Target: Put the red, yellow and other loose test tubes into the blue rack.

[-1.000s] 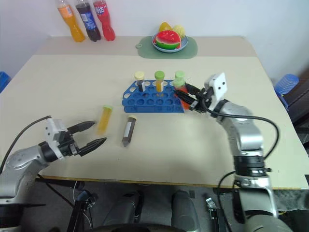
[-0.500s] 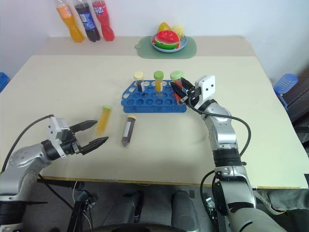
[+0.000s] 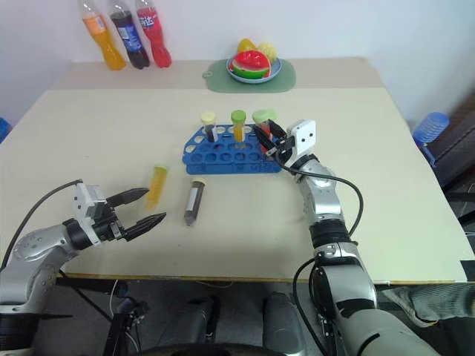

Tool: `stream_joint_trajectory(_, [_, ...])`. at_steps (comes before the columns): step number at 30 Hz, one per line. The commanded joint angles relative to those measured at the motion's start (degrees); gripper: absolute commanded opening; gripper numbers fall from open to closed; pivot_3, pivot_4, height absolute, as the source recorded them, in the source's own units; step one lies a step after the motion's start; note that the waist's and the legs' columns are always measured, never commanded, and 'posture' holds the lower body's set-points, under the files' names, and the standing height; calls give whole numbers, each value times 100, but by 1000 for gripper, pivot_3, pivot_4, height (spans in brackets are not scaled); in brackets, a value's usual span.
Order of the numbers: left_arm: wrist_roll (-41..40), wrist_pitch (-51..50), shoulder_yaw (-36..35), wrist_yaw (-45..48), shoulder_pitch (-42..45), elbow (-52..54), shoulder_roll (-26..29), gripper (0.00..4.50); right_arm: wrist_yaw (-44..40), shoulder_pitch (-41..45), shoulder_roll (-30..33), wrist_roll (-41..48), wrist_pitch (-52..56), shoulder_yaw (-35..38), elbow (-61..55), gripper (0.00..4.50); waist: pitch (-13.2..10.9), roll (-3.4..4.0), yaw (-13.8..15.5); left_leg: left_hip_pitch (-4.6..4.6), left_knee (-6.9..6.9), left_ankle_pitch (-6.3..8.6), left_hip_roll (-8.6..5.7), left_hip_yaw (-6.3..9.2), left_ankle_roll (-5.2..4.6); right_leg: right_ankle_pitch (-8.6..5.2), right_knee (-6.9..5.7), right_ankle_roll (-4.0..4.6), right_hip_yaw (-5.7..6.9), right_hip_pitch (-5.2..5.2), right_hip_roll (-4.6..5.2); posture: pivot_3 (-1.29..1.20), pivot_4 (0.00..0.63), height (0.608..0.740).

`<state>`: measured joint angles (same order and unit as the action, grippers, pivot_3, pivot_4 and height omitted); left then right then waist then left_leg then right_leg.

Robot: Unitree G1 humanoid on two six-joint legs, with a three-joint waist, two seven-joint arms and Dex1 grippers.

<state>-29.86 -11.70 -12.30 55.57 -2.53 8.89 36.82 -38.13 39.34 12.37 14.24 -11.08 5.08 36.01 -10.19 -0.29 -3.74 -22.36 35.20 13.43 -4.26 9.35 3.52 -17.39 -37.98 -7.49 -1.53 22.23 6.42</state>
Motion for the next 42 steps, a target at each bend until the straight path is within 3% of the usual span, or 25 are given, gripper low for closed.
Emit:
stream_joint_trajectory(1, [-15, 113, -150, -28, -14, 143, 13, 4500, 32, -110, 92, -40, -117, 76, -23, 3327, -2, 3, -4, -4, -2, 0, 0, 0, 0, 0, 0, 0, 0, 5, 0, 0, 150, 740])
stream_joint_trajectory(3, [-11, 121, -131, -45, -6, 134, -12, 4500, 55, -188, 178, -77, -158, 84, -286, 4370, -3, 5, -8, -10, -4, 0, 0, -1, 0, 0, 0, 0, -2, 15, 1, 0, 150, 740])
stream_joint_trajectory(4, [-7, 125, -118, -55, 2, 127, -23, 4500, 21, -232, 235, -98, -161, 70, -407, 4477, -3, 5, -16, -11, -4, 0, 0, -2, 0, 0, 0, 0, -2, 17, 1, 0, 150, 740])
stream_joint_trajectory(12, [-70, 48, -73, -96, 83, 141, -141, 4500, -359, -819, 987, 185, 671, 122, -1992, 4477, -3, 4, -7, -10, -3, 0, 0, -4, 0, 0, 1, -1, -4, 15, 1, 0, 150, 740])
stream_joint_trajectory(21, [22, 93, 53, -75, 183, 49, -256, 4500, -490, -825, 1050, 632, 2168, 2, -2612, 4477, -3, 4, 1, -10, -4, 0, 3, -6, -1, 0, 2, 0, -4, 15, 2, 0, 150, 740])
stream_joint_trajectory(39, [57, 205, 24, -187, -73, 213, -372, 4500, -688, -172, 870, 402, 2325, -294, -1859, 4477, -3, 4, 100, -11, -4, 1, 3, -8, -1, 0, 6, 0, -5, 16, 4, 0, 150, 740])
stream_joint_trajectory(42, [64, 225, 20, -208, -90, 225, -370, 4500, -708, -99, 857, 327, 2213, -315, -1680, 3198, -3, 4, 118, -11, -5, 1, 3, -8, -1, 0, 7, 0, -5, 16, 5, 0, 150, 740])
